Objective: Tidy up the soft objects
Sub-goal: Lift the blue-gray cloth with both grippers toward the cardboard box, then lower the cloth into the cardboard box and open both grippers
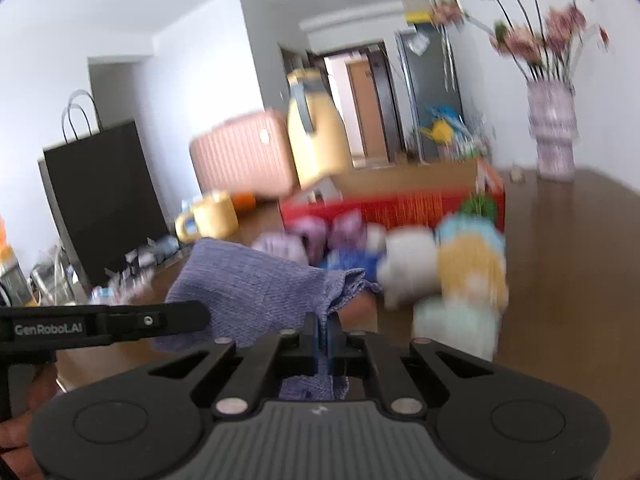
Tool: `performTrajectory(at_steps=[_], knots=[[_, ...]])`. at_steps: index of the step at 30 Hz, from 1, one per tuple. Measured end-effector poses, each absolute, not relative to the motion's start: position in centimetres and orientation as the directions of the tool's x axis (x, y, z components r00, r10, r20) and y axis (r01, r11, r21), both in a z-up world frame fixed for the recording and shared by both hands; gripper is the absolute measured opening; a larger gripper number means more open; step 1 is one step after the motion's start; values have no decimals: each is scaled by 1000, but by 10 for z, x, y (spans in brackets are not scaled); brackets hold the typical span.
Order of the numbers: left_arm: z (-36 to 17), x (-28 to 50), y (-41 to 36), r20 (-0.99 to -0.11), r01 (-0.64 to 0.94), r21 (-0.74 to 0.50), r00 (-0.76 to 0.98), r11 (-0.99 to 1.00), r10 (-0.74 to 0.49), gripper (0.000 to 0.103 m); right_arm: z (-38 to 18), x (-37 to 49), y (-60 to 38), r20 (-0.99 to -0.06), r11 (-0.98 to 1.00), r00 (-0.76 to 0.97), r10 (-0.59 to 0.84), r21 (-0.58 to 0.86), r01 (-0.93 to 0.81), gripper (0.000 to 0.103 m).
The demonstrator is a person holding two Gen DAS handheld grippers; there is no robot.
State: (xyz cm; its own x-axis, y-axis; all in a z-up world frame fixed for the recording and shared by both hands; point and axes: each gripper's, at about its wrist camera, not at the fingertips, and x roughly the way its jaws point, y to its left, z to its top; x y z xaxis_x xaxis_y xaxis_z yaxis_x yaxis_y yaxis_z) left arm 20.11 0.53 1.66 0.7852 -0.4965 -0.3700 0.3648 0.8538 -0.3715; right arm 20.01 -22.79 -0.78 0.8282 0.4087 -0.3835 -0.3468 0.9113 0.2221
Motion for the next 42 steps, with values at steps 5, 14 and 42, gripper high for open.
performTrajectory(at_steps=[5, 14, 42], knots=[[69, 294, 1, -346, 406, -341, 784, 848, -515, 10, 51, 286, -234, -360, 901, 827, 432, 196, -386, 4], [58, 565, -12, -605, 240, -257, 716, 936, -349, 10, 70, 581, -197, -623, 933, 699, 352, 174, -315, 4], [133, 540, 9, -565, 111, -35, 818, 993, -111, 70, 130, 573, -262, -610, 980, 767, 196, 89, -179, 60]])
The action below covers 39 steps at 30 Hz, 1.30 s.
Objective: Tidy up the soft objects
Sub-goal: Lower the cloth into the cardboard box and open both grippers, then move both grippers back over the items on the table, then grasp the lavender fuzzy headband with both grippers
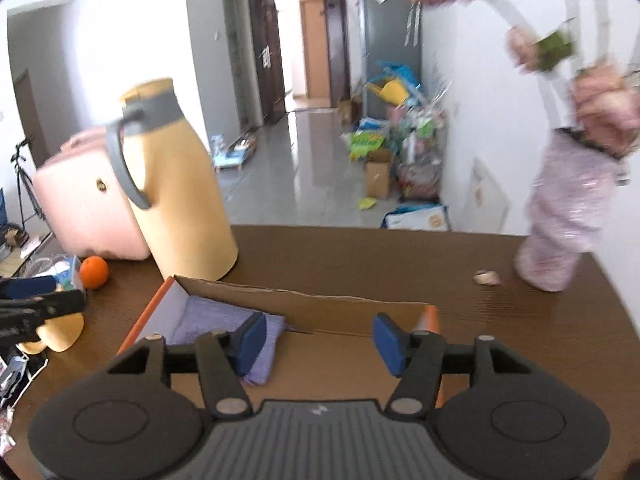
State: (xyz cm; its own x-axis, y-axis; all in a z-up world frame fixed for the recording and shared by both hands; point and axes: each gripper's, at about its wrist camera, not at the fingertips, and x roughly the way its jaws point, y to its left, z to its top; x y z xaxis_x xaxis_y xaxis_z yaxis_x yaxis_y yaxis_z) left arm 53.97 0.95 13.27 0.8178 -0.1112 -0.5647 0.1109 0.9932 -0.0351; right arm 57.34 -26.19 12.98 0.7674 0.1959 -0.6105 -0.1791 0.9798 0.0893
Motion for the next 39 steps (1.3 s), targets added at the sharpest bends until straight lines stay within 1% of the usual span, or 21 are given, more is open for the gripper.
performTrajectory(at_steps=[2, 4, 5, 9, 10, 11, 12, 14, 16, 20, 22, 24, 26, 27, 29, 31, 33, 36, 38, 39], knots=[[143, 516, 12, -545, 101, -25, 833, 995, -99, 71, 143, 541, -272, -584, 981, 789, 192, 88, -173, 65], [149, 492, 15, -528, 86, -26, 845, 996, -87, 77, 150, 516, -286, -559, 980, 806, 196, 92, -175, 69], [151, 480, 16, -513, 76, -28, 855, 997, -80, 81, 153, 503, -289, -546, 980, 813, 200, 93, -178, 69], [149, 419, 22, -437, 49, -29, 898, 998, -57, 83, 158, 450, -298, -487, 979, 850, 202, 85, -184, 69], [145, 402, 23, -421, 51, -32, 905, 998, -60, 84, 157, 433, -297, -462, 981, 866, 193, 66, -183, 70], [139, 379, 24, -384, 68, -40, 920, 997, -78, 88, 155, 415, -297, -434, 982, 882, 183, 40, -184, 71], [131, 354, 24, -345, 90, -34, 934, 995, -96, 90, 150, 396, -297, -404, 983, 898, 175, 18, -184, 73], [113, 312, 20, -301, 86, -1, 950, 996, -82, 91, 137, 354, -294, -339, 980, 923, 182, -12, -197, 82], [93, 271, 15, -268, 86, 33, 960, 996, -74, 92, 119, 310, -291, -301, 972, 929, 216, -22, -233, 82], [53, 205, 11, -246, 105, 47, 965, 993, -91, 96, 76, 237, -282, -275, 951, 915, 296, 0, -308, 84], [35, 180, 14, -258, 92, 33, 963, 995, -80, 98, 50, 208, -273, -273, 945, 909, 314, -2, -327, 84], [16, 165, 18, -316, 98, -27, 943, 995, -102, 98, 22, 178, -264, -275, 948, 911, 307, 0, -320, 84], [6, 162, 17, -374, 114, -28, 920, 993, -117, 98, 1, 161, -258, -285, 955, 913, 292, 38, -293, 84], [5, 162, 18, -382, 115, -19, 917, 993, -113, 98, -6, 156, -257, -296, 953, 907, 300, 65, -294, 84], [4, 167, 16, -386, 118, -13, 915, 993, -114, 98, -12, 157, -253, -336, 939, 877, 343, 83, -335, 84], [5, 174, 13, -381, 122, -17, 917, 992, -120, 98, -16, 160, -248, -355, 944, 876, 325, 65, -324, 83], [4, 179, 12, -377, 116, -22, 919, 993, -115, 98, -14, 168, -247, -352, 954, 888, 295, 54, -296, 82], [-3, 187, 11, -395, 118, -30, 911, 993, -120, 98, -16, 177, -250, -352, 945, 877, 326, 122, -302, 82], [-6, 199, 11, -410, 103, -21, 906, 994, -103, 97, -17, 189, -248, -363, 935, 862, 354, 159, -317, 75], [-7, 206, 13, -418, 92, -31, 903, 995, -96, 97, -17, 195, -245, -367, 932, 857, 361, 167, -321, 73]])
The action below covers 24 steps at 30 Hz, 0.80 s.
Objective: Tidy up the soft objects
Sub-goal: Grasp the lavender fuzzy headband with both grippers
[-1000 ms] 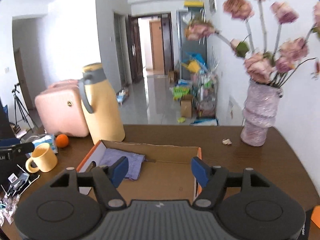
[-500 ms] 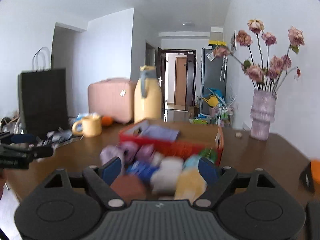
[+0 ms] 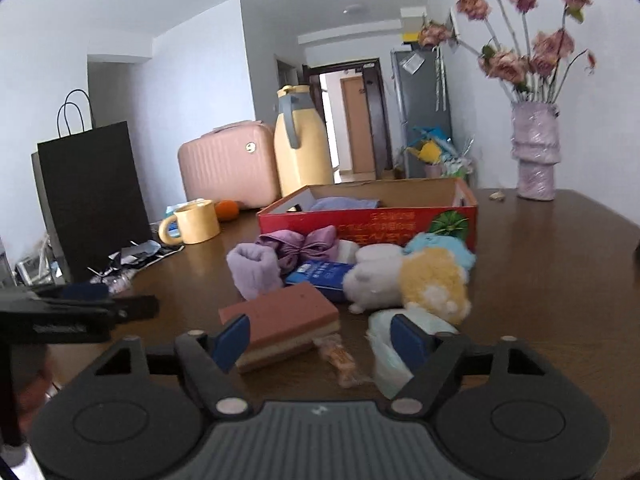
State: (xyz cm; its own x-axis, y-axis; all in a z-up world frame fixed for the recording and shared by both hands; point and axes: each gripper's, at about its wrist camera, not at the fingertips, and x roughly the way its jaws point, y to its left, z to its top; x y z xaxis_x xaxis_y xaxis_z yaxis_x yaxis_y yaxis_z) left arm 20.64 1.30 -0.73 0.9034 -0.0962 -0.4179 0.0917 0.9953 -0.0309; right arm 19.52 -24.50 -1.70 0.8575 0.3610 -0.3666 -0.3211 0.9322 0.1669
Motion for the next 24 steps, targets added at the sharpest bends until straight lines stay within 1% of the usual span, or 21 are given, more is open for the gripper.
performTrajectory(at_steps=[2, 4, 6, 7, 8, 9, 10, 11, 12, 13, 14, 15, 16, 17, 19, 21, 22, 24], knots=[[-7, 221, 17, -422, 93, -65, 900, 994, -111, 97, -17, 214, -237, -387, 931, 848, 363, 183, -315, 65], [-4, 241, 21, -395, 110, -73, 910, 991, -129, 93, -15, 236, -228, -390, 918, 832, 393, 212, -335, 60], [0, 272, 26, -388, 107, -63, 913, 992, -123, 78, -13, 265, -216, -410, 900, 802, 434, 246, -361, 57], [2, 291, 28, -401, 115, -60, 907, 992, -129, 71, -13, 281, -208, -427, 894, 788, 444, 263, -362, 53], [2, 311, 31, -421, 127, -59, 896, 990, -140, 60, -13, 294, -200, -436, 889, 777, 455, 276, -365, 49], [0, 335, 35, -458, 151, -66, 874, 986, -164, 50, -13, 308, -190, -452, 884, 762, 464, 288, -368, 48], [-2, 354, 39, -495, 166, -84, 849, 982, -186, 46, -14, 322, -181, -467, 881, 749, 471, 299, -367, 45], [-4, 371, 43, -529, 178, -108, 823, 978, -208, 45, -16, 334, -173, -482, 879, 738, 473, 313, -359, 42], [-7, 386, 46, -550, 210, -131, 797, 969, -247, 41, -18, 344, -165, -496, 878, 728, 474, 329, -347, 40], [-11, 395, 47, -566, 226, -150, 779, 962, -271, 37, -21, 354, -160, -502, 872, 718, 482, 354, -338, 36], [-14, 403, 48, -582, 237, -164, 760, 958, -288, 23, -23, 360, -156, -506, 868, 712, 487, 372, -329, 33], [-19, 407, 49, -595, 252, -178, 742, 951, -308, 11, -27, 365, -152, -515, 868, 707, 485, 382, -317, 30], [-20, 408, 51, -600, 257, -193, 733, 947, -321, 11, -29, 367, -150, -517, 867, 706, 485, 389, -311, 22], [-20, 404, 54, -593, 253, -204, 736, 946, -325, 9, -30, 367, -147, -513, 868, 709, 484, 386, -313, 19], [-17, 388, 63, -567, 232, -211, 762, 949, -313, 8, -26, 361, -140, -503, 877, 722, 476, 332, -347, 17], [-14, 360, 73, -537, 188, -223, 795, 957, -281, 8, -21, 348, -131, -472, 876, 738, 482, 254, -410, 17], [-15, 341, 78, -518, 165, -219, 816, 962, -257, 8, -19, 340, -125, -460, 868, 737, 495, 214, -449, 17], [-19, 309, 86, -511, 106, -197, 837, 975, -195, 8, -19, 318, -111, -452, 843, 725, 520, 135, -521, 18]])
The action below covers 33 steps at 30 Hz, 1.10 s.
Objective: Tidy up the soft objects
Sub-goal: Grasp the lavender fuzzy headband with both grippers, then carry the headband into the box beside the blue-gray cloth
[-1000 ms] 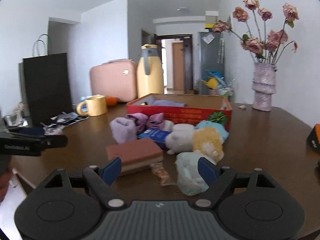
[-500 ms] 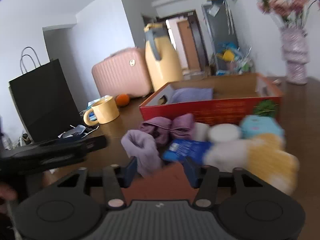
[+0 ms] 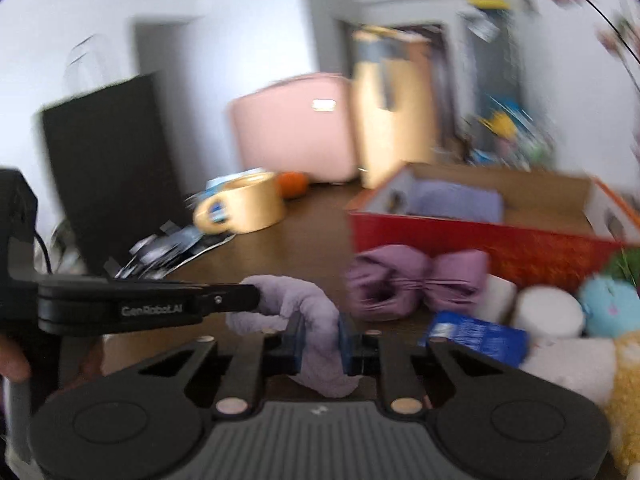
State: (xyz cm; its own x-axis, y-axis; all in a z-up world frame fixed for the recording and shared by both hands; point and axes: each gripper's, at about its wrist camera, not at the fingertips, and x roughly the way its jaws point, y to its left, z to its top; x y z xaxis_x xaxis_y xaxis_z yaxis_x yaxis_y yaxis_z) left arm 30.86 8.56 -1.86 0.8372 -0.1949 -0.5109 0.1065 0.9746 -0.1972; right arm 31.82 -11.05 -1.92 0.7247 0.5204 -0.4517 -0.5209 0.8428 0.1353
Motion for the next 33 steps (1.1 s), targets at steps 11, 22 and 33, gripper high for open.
performTrajectory(at_steps=[11, 22, 33], knots=[[-21, 198, 118, -468, 140, -315, 838, 939, -282, 58, -25, 225, -107, -485, 809, 677, 554, 120, -576, 32], [-38, 281, 125, -563, 99, -376, 765, 921, -312, 35, -45, 276, -95, -519, 885, 722, 456, 351, -307, 34], [-45, 274, 127, -548, 153, -368, 761, 917, -347, 13, -51, 275, -73, -527, 920, 753, 393, 220, -325, 22]])
